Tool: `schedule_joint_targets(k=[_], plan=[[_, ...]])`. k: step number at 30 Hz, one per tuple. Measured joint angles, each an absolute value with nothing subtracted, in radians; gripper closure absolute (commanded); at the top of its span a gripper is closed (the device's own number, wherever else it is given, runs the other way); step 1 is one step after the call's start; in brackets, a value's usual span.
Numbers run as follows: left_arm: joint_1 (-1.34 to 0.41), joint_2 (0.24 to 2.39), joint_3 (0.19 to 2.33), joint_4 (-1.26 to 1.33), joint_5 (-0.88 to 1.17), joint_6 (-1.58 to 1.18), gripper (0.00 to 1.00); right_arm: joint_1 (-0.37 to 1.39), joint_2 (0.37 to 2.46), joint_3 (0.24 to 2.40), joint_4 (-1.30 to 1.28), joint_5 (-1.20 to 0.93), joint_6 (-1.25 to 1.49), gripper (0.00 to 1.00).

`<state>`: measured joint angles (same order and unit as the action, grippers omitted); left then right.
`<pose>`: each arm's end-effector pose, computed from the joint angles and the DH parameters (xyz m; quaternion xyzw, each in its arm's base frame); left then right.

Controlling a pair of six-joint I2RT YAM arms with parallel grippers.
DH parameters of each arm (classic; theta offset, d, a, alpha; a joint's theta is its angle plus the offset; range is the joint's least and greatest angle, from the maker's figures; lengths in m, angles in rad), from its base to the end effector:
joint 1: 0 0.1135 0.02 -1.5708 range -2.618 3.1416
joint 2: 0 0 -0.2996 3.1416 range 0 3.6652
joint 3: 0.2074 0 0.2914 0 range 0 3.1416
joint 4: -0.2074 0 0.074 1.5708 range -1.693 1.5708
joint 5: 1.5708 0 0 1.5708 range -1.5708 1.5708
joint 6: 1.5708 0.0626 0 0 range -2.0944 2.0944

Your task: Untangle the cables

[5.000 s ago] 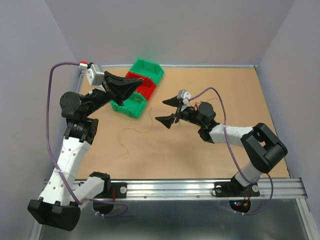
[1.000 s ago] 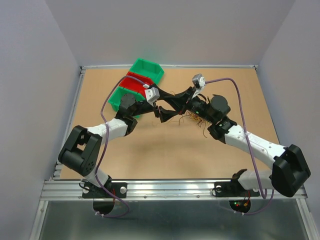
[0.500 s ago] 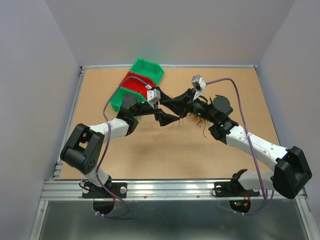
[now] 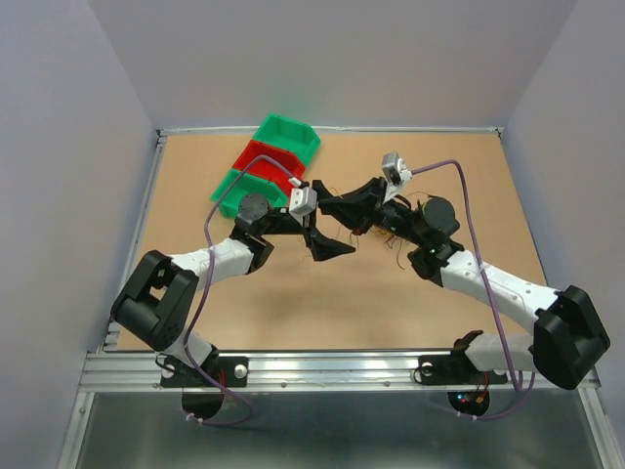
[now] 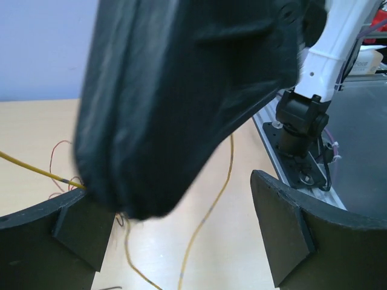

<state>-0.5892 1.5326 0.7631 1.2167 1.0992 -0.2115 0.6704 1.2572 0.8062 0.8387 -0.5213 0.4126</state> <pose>0.2579 -0.2395 0.3019 0.5195 0.3632 -0.5375 0.5562 0.2385 0.2289 0.3767 -0.2814 0.5068 0.5365 0.6132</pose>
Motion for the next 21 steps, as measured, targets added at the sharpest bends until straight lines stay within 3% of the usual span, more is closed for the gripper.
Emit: schedule_joint_targets(k=[14, 21], plan=[[-0.640, 1.517, 0.757, 1.230, 1.065, -0.200, 0.04, 0.672, 1.303, 0.706, 1.144, -0.496, 0.443, 0.99], [-0.640, 1.536, 0.758, 1.192, 1.028, -0.165, 0.51, 0.676, 1.305, 0.672, 1.206, -0.461, 0.424, 1.00]])
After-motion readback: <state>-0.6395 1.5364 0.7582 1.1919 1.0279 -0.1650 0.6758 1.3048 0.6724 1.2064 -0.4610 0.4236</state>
